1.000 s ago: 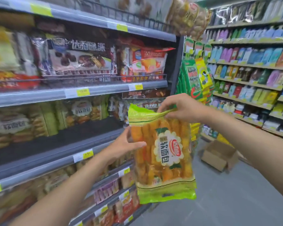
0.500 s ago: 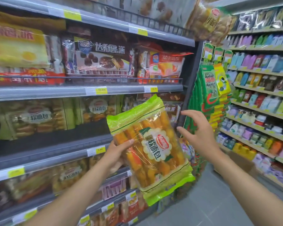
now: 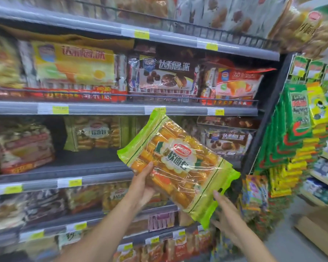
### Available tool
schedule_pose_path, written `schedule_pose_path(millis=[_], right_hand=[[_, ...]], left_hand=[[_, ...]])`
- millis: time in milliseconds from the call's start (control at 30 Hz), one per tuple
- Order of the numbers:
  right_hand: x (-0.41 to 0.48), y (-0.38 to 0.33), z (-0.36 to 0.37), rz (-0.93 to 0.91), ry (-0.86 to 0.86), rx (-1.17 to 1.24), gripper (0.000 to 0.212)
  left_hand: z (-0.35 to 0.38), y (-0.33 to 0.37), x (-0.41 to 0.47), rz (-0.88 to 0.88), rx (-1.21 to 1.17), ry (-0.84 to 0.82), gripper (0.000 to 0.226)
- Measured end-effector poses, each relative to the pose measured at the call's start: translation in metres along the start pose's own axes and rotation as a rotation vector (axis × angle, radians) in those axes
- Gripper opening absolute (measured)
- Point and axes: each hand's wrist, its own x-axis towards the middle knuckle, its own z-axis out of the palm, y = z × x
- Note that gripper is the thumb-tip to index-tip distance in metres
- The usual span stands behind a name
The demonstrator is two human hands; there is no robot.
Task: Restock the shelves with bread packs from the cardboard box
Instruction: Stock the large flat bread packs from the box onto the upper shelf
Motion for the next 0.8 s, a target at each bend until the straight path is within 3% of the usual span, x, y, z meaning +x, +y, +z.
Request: schedule_pose_path(millis=[167, 333, 433, 567, 700, 767, 800], right_hand=[[0.011, -0.002, 0.051, -0.058, -0.036, 0.045, 0.1], [0.051, 0.011, 0.07, -0.117, -0.081, -0.008, 0.127], [0.052, 0.001, 0.099, -0.105, -0.095, -0.029, 0.119], [0.063, -0.008, 0.137, -0.144, -0.153, -0.06, 0.104], [0.095, 0.001, 0.172, -0.164, -0.176, -0.105, 0.125], [0.109, 0.003, 0.191, -0.19, -0.183, -0.098, 0.125], [0.11, 0.001, 0.202, -0.207, -0.201, -0.097, 0.124]], left_hand=[[-0.017, 0.01, -0.002, 0.02, -0.042, 0.014, 0.035], [-0.051, 0.044, 0.004, 0.003, -0.009, 0.06, 0.044], [-0.078, 0.075, 0.007, 0.051, 0.089, 0.124, 0.057], [-0.119, 0.12, 0.01, 0.105, 0.118, 0.215, 0.041], [-0.162, 0.152, 0.01, 0.112, 0.222, 0.222, 0.028], [-0.19, 0.168, 0.011, 0.133, 0.276, 0.233, 0.022], [-0.201, 0.177, 0.009, 0.141, 0.316, 0.249, 0.033]])
